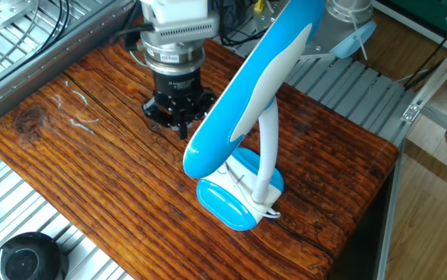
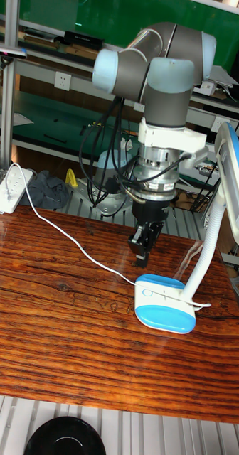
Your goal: Turn on the desk lamp by pressing the button
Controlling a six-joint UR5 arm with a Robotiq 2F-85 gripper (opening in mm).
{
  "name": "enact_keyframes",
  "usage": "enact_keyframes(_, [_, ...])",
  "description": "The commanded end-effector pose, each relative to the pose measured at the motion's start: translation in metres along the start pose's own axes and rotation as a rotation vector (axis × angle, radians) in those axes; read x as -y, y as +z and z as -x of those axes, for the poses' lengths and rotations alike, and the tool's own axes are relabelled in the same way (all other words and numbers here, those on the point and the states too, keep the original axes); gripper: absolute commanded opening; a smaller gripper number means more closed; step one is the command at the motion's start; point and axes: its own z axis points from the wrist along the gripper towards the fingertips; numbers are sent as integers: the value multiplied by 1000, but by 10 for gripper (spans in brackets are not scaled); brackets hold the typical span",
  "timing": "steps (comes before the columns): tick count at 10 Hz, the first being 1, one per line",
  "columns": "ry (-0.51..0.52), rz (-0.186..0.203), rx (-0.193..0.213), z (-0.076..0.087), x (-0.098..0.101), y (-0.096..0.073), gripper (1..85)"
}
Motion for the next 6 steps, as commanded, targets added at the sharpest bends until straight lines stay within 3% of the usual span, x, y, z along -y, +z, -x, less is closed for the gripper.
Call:
enact_keyframes(1, [4, 14, 30, 9, -10, 10, 10])
enact_keyframes(4, [5, -5, 41, 8, -18, 30, 10])
enact_keyframes(6, [7, -2, 57, 10, -20, 32, 10])
